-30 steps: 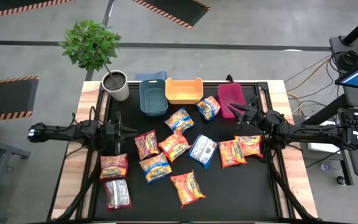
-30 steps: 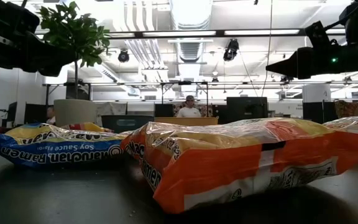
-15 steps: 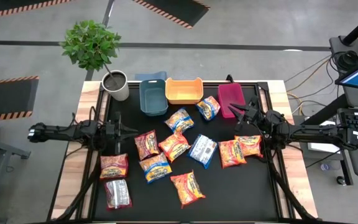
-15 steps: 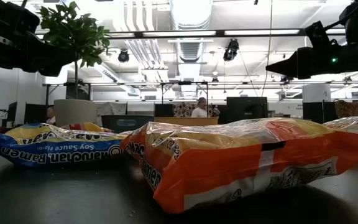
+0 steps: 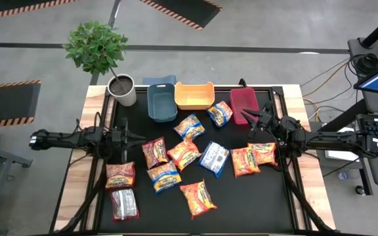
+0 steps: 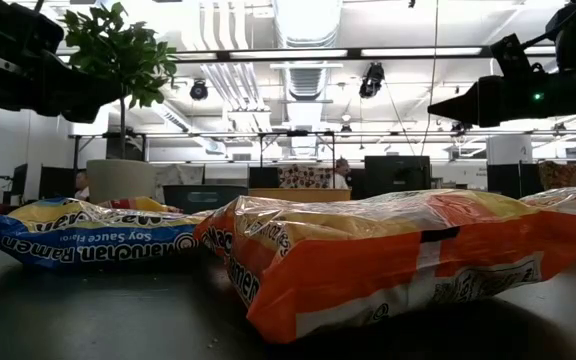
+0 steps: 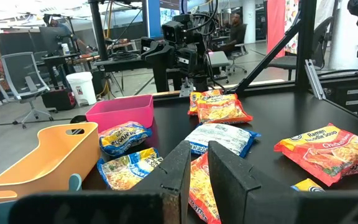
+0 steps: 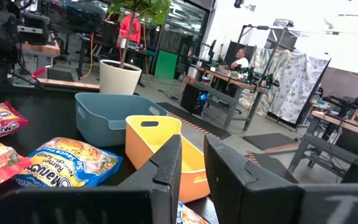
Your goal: Sort Maruchan noodles
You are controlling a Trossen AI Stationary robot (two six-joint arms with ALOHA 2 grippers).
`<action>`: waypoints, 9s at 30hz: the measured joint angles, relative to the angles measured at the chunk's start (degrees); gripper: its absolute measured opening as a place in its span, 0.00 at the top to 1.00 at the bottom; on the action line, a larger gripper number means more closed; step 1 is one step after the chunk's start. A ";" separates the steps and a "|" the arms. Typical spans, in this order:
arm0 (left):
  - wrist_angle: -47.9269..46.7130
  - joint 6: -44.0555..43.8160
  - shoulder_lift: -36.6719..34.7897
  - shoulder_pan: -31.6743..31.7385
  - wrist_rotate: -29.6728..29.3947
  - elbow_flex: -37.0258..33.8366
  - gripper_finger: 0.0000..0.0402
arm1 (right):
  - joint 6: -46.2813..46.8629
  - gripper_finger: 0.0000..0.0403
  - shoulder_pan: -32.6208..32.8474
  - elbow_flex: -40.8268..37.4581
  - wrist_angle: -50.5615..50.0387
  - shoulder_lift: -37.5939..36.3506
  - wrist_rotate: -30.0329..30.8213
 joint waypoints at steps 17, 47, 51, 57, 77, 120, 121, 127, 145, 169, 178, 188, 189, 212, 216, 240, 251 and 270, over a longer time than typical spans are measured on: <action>0.02 0.00 0.00 0.01 -0.01 0.00 0.90 | -0.02 0.85 -0.01 0.00 0.00 -0.01 0.00; 16.11 -4.55 0.04 0.00 -1.05 -0.02 0.90 | 22.00 0.85 0.01 0.00 -0.82 0.00 -0.43; 23.49 -17.63 0.04 0.00 -1.03 -0.04 0.90 | 35.17 0.85 -0.01 0.00 -1.70 -0.02 -1.66; 33.14 -22.96 0.04 0.00 -0.98 -0.02 0.90 | 41.48 0.85 0.01 0.28 -0.03 -0.03 -4.19; 46.84 -21.55 5.60 0.00 -5.00 1.29 0.90 | 39.27 0.85 0.01 22.56 -25.65 11.69 -9.36; -27.72 -33.00 69.77 -4.37 9.64 52.17 0.90 | 23.97 0.85 4.13 27.22 -8.33 23.85 -7.89; -29.56 -33.00 70.38 -4.67 9.66 52.87 0.90 | 24.36 0.85 4.28 27.22 -8.28 23.87 -7.82; -36.44 -31.76 72.06 -5.34 9.75 53.94 0.90 | 27.44 0.85 4.31 27.22 -8.76 23.89 -7.84; -48.67 -25.69 73.31 -5.25 -8.15 53.72 0.59 | 27.43 0.85 4.78 27.22 -8.76 23.91 -8.03; -11.60 -18.35 66.58 0.61 -4.29 29.64 0.50 | 24.19 0.85 4.78 27.19 -10.55 23.96 -8.01; -3.90 -24.30 61.77 0.91 -12.07 22.44 0.50 | 23.73 0.85 4.78 27.19 -10.53 23.96 -8.01; -6.63 -28.61 63.24 0.91 -10.37 23.14 0.50 | 23.26 0.85 4.78 27.19 -10.47 23.96 -8.00; -6.62 -28.76 63.33 0.91 -10.15 22.86 0.50 | 23.25 0.85 4.78 27.19 -10.47 23.96 -8.00; 11.28 -30.76 72.06 0.91 -10.33 17.34 0.50 | 22.47 0.85 4.77 27.28 -10.47 23.96 -7.99; 12.87 -32.93 74.25 0.91 -10.48 16.83 0.50 | 22.43 0.85 4.75 27.28 -10.47 23.96 -7.99; 14.14 -29.56 72.34 0.24 -8.40 16.99 0.99 | 22.23 0.85 4.75 27.37 -10.47 23.96 -7.99; 14.95 -15.41 60.77 -0.48 -14.09 22.80 1.00 | 21.79 0.85 4.75 27.37 -10.47 23.96 -7.99; 13.73 30.66 71.02 18.79 -28.24 42.30 1.00 | 21.66 0.85 4.76 27.37 -10.46 23.96 -7.98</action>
